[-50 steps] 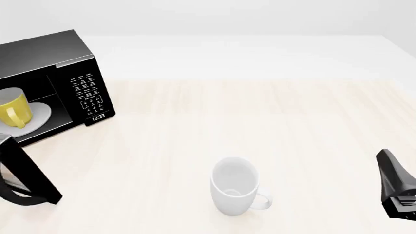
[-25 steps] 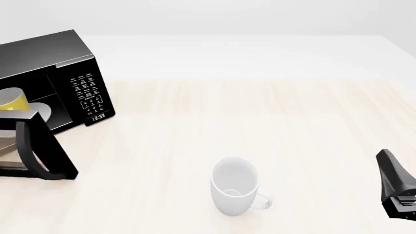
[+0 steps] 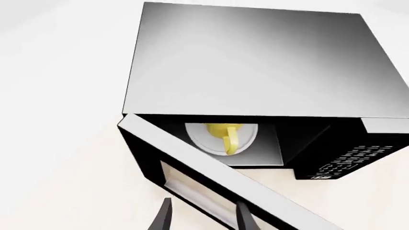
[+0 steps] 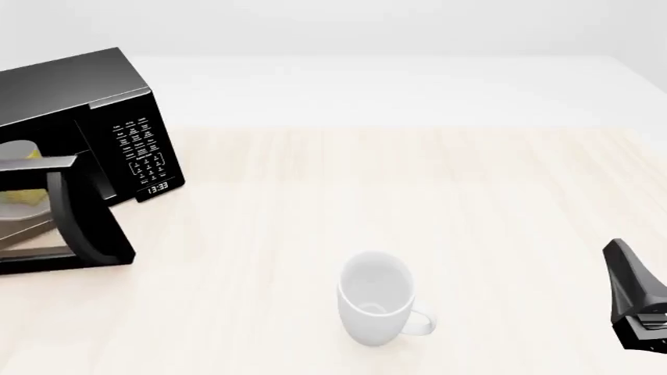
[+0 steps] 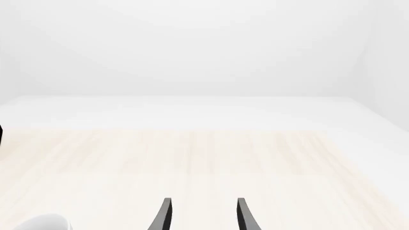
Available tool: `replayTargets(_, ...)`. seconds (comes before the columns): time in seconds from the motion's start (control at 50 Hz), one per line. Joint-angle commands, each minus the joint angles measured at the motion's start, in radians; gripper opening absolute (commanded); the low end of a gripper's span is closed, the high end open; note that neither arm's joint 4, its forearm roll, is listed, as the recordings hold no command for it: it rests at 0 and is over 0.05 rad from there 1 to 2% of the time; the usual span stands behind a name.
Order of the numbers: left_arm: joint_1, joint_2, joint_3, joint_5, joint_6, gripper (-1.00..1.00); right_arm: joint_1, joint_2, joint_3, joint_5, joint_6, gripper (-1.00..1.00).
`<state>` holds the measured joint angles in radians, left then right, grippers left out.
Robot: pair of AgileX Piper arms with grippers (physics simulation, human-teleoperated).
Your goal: Put the yellow and white mug in the microwave and close it.
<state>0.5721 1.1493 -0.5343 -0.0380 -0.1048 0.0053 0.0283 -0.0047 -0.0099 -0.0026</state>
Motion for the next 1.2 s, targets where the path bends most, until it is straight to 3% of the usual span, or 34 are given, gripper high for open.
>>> replayTargets(0.02, -0.018, 0.029, -0.008, -0.050, 0.004, 1.00, 0.001, -0.001, 0.001, 0.000, 0.000, 1.00)
replayTargets(0.52, -0.036, 0.238, -0.048, -0.192, 0.025, 1.00, 0.006, 0.004, 0.001, -0.003, -0.002, 1.00)
replayTargets(1.2, -0.010, 0.386, -0.160, -0.231, 0.035, 1.00, 0.006, 0.005, 0.001, -0.004, -0.002, 1.00)
